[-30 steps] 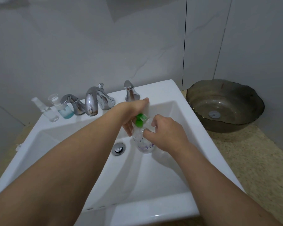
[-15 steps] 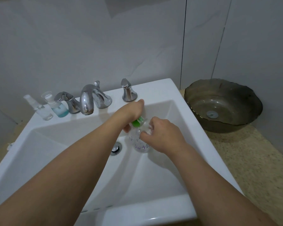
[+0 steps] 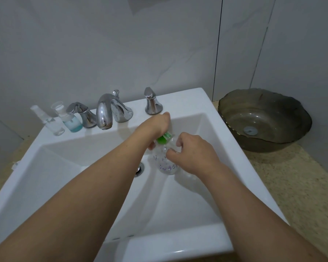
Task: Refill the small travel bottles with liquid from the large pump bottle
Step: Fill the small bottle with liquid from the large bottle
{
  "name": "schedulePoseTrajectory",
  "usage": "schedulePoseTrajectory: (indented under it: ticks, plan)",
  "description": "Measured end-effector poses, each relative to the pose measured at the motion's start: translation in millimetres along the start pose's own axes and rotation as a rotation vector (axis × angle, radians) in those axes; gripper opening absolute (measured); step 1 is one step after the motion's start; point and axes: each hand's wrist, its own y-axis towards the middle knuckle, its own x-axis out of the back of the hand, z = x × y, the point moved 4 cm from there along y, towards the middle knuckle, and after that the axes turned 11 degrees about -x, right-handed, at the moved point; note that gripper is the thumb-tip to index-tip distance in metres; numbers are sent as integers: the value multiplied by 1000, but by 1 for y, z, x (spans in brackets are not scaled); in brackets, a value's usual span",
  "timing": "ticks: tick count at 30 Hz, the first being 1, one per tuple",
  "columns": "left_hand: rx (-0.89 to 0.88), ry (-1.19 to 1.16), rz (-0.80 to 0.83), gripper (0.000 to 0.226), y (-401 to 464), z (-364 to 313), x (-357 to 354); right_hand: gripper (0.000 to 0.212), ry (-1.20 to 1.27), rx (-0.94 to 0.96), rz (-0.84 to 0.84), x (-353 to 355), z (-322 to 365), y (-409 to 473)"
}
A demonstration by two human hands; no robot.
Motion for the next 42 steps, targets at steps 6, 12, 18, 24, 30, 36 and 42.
schedulePoseTrajectory:
  ticks: [6,12,18,24,30,36,42]
  plan:
    - [88,-7,199,87,-6,-2,11,35,39,22,-51,5,1,-1]
    - [128,-69,319,100,-12,-5,15,37,66,34,-66,6,2,-1]
    - [64,-14,180,80,-7,-3,10,34,56,22,-41,5,1,-1]
    - [10,-24,-17,54,-4,1,3,32,-8,10,-13,1,-1,0]
    - [-23,12,-24,44,-4,1,2,33,7,-4,-17,-2,-4,2]
    - [-27,11,-3,38,-3,1,1,33,5,1,-33,-4,-4,3]
    - [84,-52,168,83,-5,2,10,36,36,20,-48,1,-1,0]
